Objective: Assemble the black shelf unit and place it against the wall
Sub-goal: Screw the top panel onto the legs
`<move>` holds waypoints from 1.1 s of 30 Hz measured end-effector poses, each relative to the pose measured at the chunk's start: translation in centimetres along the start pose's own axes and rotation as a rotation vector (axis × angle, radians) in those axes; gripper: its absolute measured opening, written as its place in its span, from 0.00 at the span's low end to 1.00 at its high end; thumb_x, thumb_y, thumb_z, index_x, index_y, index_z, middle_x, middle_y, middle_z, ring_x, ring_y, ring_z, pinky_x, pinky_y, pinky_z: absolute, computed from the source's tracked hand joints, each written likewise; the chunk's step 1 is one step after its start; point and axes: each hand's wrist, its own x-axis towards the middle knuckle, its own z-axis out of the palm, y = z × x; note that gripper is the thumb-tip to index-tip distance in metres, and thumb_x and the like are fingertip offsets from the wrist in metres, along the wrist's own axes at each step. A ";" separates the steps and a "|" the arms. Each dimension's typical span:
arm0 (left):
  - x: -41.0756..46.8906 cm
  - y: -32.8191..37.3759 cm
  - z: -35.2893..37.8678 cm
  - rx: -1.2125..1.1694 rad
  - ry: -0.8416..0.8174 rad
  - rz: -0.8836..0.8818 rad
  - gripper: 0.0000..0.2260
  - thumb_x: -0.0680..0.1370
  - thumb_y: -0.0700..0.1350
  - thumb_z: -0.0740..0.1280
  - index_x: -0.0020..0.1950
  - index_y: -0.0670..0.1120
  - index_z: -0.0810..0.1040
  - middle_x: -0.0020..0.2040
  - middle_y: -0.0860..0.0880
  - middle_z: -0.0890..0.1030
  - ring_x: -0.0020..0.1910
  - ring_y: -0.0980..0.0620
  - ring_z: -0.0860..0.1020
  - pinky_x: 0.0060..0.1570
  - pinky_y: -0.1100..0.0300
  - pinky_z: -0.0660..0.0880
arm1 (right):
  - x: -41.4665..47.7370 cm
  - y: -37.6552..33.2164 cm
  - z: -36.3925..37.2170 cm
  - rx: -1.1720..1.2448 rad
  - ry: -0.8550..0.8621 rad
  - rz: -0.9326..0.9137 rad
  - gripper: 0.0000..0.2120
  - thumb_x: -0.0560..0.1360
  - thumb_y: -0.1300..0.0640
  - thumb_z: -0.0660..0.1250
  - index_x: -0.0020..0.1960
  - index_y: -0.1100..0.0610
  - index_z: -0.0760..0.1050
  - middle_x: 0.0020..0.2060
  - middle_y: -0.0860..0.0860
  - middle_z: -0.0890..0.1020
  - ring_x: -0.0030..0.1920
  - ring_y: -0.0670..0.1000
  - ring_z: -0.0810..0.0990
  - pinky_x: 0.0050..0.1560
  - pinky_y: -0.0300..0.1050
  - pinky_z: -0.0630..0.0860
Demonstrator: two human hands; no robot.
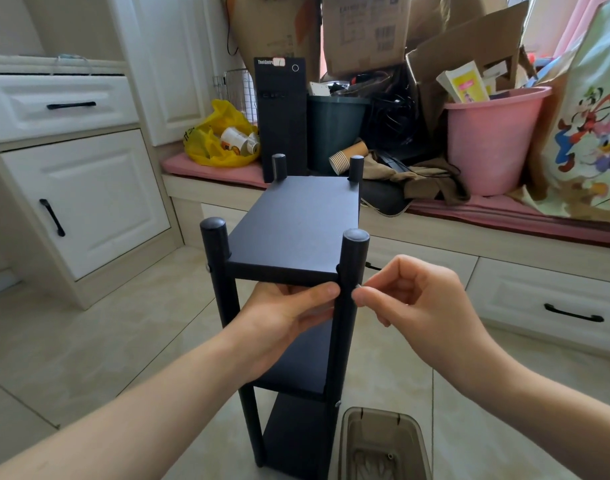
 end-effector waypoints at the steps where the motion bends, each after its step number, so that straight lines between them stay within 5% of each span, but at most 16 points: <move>1: 0.0 0.0 0.0 -0.001 -0.001 0.001 0.13 0.75 0.39 0.69 0.59 0.41 0.81 0.57 0.42 0.85 0.57 0.44 0.84 0.55 0.55 0.81 | 0.1 0.0 0.0 0.003 0.003 0.001 0.08 0.69 0.63 0.77 0.36 0.57 0.79 0.28 0.49 0.82 0.27 0.43 0.76 0.33 0.35 0.73; 9: 0.0 -0.2 -0.3 0.015 -0.005 -0.003 0.17 0.76 0.40 0.69 0.64 0.39 0.79 0.59 0.41 0.84 0.60 0.42 0.83 0.59 0.52 0.80 | 0.5 -0.1 0.2 -0.005 0.001 0.013 0.08 0.69 0.58 0.77 0.39 0.59 0.78 0.28 0.52 0.82 0.26 0.42 0.75 0.31 0.33 0.72; 22: -0.1 -0.3 -0.1 -0.002 0.010 -0.016 0.17 0.76 0.41 0.68 0.63 0.39 0.80 0.59 0.41 0.84 0.60 0.44 0.83 0.60 0.54 0.80 | -0.1 0.4 -0.1 0.059 -0.047 -0.033 0.03 0.74 0.66 0.72 0.43 0.59 0.80 0.35 0.53 0.85 0.34 0.46 0.81 0.40 0.39 0.79; 33: -0.3 -0.4 0.2 -0.035 0.043 -0.037 0.16 0.75 0.41 0.69 0.62 0.38 0.81 0.58 0.40 0.84 0.59 0.43 0.83 0.59 0.54 0.80 | 0.2 0.5 -0.2 0.021 -0.043 -0.048 0.04 0.73 0.64 0.74 0.41 0.58 0.81 0.33 0.50 0.84 0.32 0.42 0.80 0.37 0.33 0.75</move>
